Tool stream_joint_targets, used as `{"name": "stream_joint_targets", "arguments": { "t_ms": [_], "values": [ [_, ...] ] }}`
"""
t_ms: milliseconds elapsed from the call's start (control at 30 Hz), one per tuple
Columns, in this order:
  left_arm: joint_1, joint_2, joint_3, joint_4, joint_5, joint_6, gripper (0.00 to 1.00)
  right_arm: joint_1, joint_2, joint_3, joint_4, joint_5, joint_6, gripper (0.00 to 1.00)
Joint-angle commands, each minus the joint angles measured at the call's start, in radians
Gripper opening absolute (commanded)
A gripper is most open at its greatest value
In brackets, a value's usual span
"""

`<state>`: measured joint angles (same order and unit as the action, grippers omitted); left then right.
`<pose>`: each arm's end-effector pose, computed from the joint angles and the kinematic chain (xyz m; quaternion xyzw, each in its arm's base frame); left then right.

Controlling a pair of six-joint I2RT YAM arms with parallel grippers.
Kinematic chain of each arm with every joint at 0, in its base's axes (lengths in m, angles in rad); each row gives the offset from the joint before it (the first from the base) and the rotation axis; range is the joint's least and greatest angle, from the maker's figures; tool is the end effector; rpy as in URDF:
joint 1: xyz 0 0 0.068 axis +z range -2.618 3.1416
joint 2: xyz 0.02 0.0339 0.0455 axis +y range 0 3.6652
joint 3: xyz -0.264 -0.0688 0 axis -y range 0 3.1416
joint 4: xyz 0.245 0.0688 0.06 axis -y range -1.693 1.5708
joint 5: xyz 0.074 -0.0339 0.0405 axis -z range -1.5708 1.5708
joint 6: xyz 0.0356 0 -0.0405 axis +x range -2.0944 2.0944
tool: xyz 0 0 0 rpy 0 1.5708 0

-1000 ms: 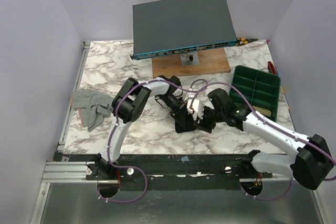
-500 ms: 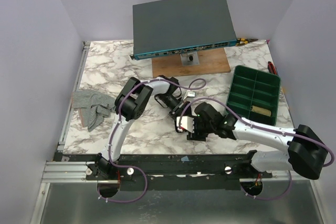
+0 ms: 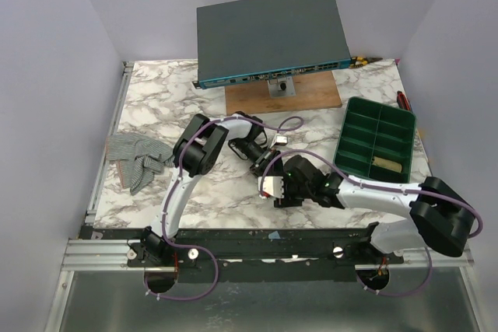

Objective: Roll the underwear
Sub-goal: Roll the underwear to the center of the board.

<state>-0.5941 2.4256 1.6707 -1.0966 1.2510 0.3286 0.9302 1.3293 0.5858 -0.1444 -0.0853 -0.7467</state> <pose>0.3251 -0.2604 0.0807 -0.2840 -0.7552 0.5596 0.1891 0.1451 0.1998 0.1633 -0.7096 0.6188 0.0707 0.3295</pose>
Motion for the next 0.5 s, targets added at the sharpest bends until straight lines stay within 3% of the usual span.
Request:
{"name": "stream_joint_targets", "arguments": {
  "t_ms": [0, 133, 467],
  "values": [
    [0.007, 0.058, 0.008, -0.029, -0.036, 0.034, 0.00, 0.007, 0.036, -0.019, 0.079, 0.031, -0.055, 0.59],
    [0.008, 0.053, 0.004, -0.032, -0.035, 0.036, 0.00, 0.007, 0.065, -0.030, 0.111, 0.030, -0.076, 0.53],
    [0.008, 0.038, -0.005, -0.046, -0.039, 0.049, 0.00, 0.008, 0.103, -0.044, 0.161, 0.005, -0.119, 0.21]
  ]
}}
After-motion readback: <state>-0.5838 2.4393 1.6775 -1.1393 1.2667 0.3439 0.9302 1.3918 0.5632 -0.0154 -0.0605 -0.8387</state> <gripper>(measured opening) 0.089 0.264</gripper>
